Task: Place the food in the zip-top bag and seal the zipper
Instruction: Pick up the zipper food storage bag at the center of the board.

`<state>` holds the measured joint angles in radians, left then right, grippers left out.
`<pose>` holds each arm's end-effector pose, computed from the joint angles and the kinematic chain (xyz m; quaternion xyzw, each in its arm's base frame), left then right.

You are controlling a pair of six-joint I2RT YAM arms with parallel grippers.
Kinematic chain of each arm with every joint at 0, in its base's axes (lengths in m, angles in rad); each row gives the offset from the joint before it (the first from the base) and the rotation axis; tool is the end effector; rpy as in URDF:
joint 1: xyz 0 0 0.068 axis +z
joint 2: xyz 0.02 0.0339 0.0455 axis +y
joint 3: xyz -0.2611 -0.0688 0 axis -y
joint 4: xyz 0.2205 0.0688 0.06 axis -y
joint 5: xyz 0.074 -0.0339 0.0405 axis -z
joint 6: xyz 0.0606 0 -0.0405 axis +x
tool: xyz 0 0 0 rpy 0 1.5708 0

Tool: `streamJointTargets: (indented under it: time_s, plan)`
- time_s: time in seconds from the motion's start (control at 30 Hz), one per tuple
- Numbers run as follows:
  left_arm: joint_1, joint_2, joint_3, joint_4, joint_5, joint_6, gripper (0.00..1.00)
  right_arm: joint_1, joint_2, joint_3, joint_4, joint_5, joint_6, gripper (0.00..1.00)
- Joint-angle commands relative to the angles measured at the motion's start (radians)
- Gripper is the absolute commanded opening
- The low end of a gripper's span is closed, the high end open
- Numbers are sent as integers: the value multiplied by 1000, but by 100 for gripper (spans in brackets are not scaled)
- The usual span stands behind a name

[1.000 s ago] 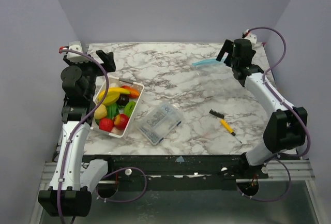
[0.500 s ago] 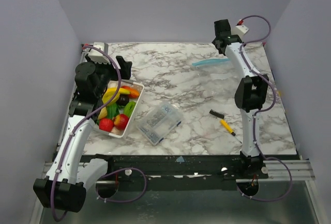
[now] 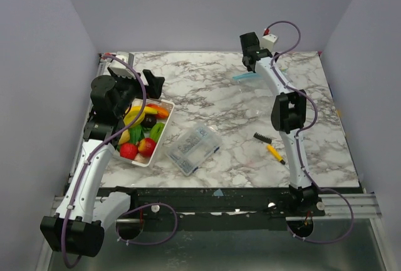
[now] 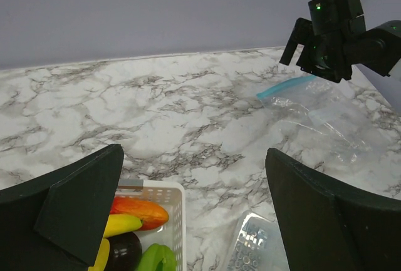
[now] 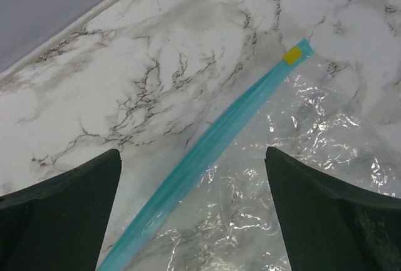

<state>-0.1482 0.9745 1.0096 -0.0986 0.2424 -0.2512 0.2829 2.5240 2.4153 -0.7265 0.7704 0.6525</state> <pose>0.2196 -0.0475 0.3888 0.0454 0.7271 -0.2212 0.6483 0.5278 0.1095 0.2133 0.2917 0.8252 -0.1627 0.4555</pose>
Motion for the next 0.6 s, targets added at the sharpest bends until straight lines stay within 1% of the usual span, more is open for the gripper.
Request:
streamJointTargets:
  time_s: [0.0,0.07,0.13,0.27,0.33,0.37,0.43,0.5,0.53,0.57]
  plan:
    - [-4,6,15,25,61,-20,99,23,47,19,59,64,-83,100]
    - [-4,10,13,26,69,-22,99,31,61,17,71,64,-108,100]
    - [-4,13,12,30,73,-25,99,34,74,11,81,24,-125,100]
    - [-2,27,14,31,87,-29,99,33,56,-49,78,-66,-98,100]
    - [2,35,15,33,97,-34,99,33,35,-93,86,-114,-79,96]
    - [6,39,15,35,104,-40,99,33,27,-112,91,-139,-76,93]
    - [16,50,16,42,123,-54,99,33,19,-134,102,-187,-84,82]
    - [28,58,15,49,146,-70,99,32,18,-141,102,-238,-104,74]
    - [33,61,14,53,154,-77,98,33,15,-152,109,-276,-121,69]
    - [37,64,14,57,162,-82,98,34,6,-168,118,-305,-141,60]
